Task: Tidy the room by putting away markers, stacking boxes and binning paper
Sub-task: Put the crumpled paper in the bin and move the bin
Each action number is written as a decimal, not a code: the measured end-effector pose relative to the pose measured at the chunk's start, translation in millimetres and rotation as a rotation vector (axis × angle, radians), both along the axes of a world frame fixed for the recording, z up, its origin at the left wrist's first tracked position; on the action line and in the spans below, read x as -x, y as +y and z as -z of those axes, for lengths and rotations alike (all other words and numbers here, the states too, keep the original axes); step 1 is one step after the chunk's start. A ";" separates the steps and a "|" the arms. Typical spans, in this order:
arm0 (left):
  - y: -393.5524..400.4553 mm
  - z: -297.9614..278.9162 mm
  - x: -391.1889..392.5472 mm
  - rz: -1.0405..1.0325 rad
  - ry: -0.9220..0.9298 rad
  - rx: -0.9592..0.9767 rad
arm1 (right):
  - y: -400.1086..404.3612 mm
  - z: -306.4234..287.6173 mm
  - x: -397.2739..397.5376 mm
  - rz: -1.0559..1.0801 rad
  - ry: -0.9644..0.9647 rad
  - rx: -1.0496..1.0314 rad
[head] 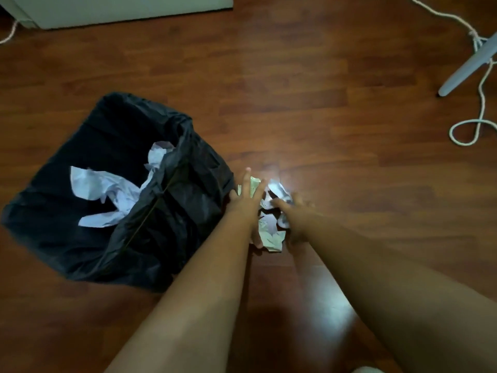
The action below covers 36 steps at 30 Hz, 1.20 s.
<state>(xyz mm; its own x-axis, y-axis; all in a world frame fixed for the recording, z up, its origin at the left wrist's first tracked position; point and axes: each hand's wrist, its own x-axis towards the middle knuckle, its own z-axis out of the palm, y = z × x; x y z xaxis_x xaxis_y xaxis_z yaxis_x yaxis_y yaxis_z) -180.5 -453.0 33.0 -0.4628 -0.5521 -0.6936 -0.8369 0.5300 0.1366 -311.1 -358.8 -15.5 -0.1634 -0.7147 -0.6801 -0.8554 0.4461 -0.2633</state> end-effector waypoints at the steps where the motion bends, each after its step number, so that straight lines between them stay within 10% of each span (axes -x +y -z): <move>1: -3.6 0.9 2.1 0.015 -0.022 -0.012 | 11.4 5.7 -0.4 0.081 -0.072 0.030; 10: 24.4 38.2 -19.3 0.112 -0.009 -0.047 | 115.1 6.8 42.9 0.569 -0.156 0.258; 17: 69.1 4.0 -65.5 -0.113 0.380 0.102 | 122.4 -12.9 40.2 0.569 -0.240 0.235; 24: 155.0 34.0 -133.7 -0.018 -0.065 -0.105 | 115.2 -25.9 32.4 0.504 -0.207 0.118; 31: 123.9 15.1 -120.4 -0.186 0.444 -0.109 | 86.6 -43.3 1.8 0.689 -0.452 0.373; 36: 103.3 -141.6 -86.7 -0.326 0.984 0.040 | 14.3 -145.3 -28.7 0.786 -0.672 0.794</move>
